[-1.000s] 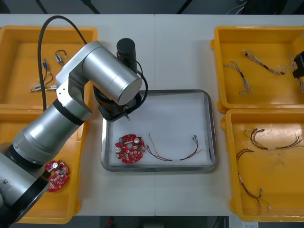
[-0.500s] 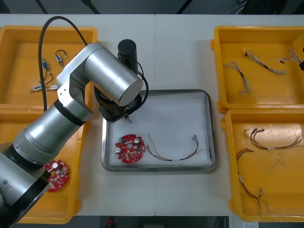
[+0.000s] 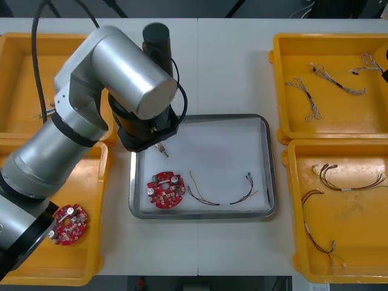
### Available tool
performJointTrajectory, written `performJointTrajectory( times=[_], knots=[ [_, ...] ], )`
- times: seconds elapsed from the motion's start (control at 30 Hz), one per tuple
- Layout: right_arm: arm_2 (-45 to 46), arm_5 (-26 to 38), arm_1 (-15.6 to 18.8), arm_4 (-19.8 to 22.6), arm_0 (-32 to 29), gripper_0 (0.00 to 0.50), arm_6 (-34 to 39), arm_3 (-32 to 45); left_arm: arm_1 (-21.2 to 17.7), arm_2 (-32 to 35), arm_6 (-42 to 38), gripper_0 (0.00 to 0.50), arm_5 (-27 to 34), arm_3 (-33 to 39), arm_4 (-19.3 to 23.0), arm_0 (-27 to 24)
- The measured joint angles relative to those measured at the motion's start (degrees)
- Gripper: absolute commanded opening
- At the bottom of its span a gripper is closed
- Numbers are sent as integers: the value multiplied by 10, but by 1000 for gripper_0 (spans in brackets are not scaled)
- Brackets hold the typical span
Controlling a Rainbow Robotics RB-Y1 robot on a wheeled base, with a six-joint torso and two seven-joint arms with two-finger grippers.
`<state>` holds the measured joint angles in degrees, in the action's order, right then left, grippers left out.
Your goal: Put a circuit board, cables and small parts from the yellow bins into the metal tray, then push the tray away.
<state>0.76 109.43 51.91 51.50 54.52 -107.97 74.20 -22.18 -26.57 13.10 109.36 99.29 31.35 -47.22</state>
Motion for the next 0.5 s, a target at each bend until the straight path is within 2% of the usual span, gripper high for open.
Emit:
performJointTrajectory(
  times=[0.2,0.5],
  knots=[
    [0,1,0,2,0,0,0,30,-39,62,0,499,1,3,78,-46],
    [0,2,-4,10,-1,0,0,62,-135,123,0,500,1,-8,200,-94]
  ],
)
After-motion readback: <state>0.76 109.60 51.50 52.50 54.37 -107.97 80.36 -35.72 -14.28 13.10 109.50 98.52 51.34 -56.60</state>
